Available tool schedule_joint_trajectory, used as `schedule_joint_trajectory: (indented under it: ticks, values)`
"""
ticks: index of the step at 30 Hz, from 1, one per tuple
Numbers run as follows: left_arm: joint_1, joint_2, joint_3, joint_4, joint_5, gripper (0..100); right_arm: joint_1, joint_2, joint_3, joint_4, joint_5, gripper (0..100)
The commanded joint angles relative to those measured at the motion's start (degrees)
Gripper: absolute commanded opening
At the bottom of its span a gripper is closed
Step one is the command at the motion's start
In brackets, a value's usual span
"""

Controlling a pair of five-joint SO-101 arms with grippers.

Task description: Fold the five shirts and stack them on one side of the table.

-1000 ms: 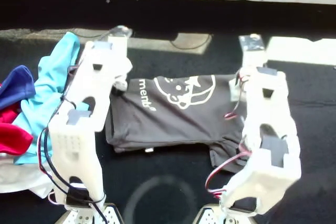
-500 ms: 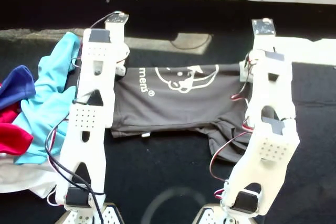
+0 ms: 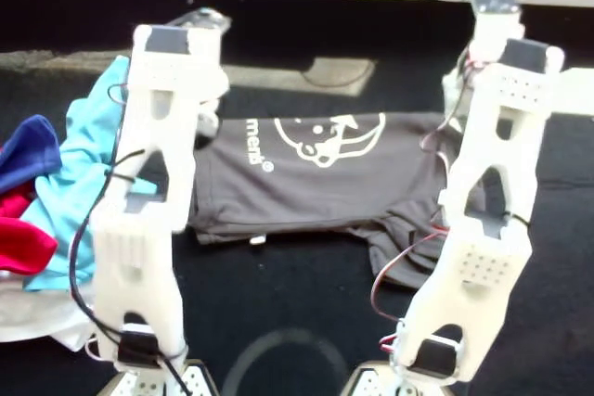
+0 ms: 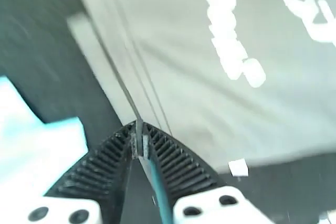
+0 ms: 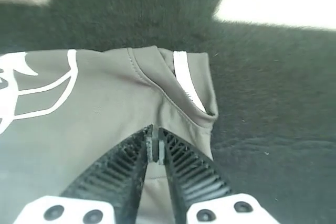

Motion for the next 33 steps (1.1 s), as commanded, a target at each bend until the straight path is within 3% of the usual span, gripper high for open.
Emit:
schedule_joint_trajectory:
  ticks: [1,6,13,24,33]
  values:
    - [5.14,-19.03,29.58,-11.43,-0.35,1,0.22,-0.04,-10.86,5.67,0.09,0.7]
    - [4.88,-29.14,56.57,-31.65,-0.44,1,1.71,-0.48,-13.76,6.46,0.09,0.7]
    - [-0.48,-31.34,68.79,-36.31,-2.64,1,3.47,-9.80,-7.87,6.55,0.18,0.7]
    - [-0.40,-32.13,71.96,-36.75,-2.55,1,-1.45,-34.15,34.42,4.44,6.15,0.7]
    - [-0.40,-34.07,79.52,-47.03,-2.55,1,-0.40,-51.91,81.01,-21.14,21.71,0.7]
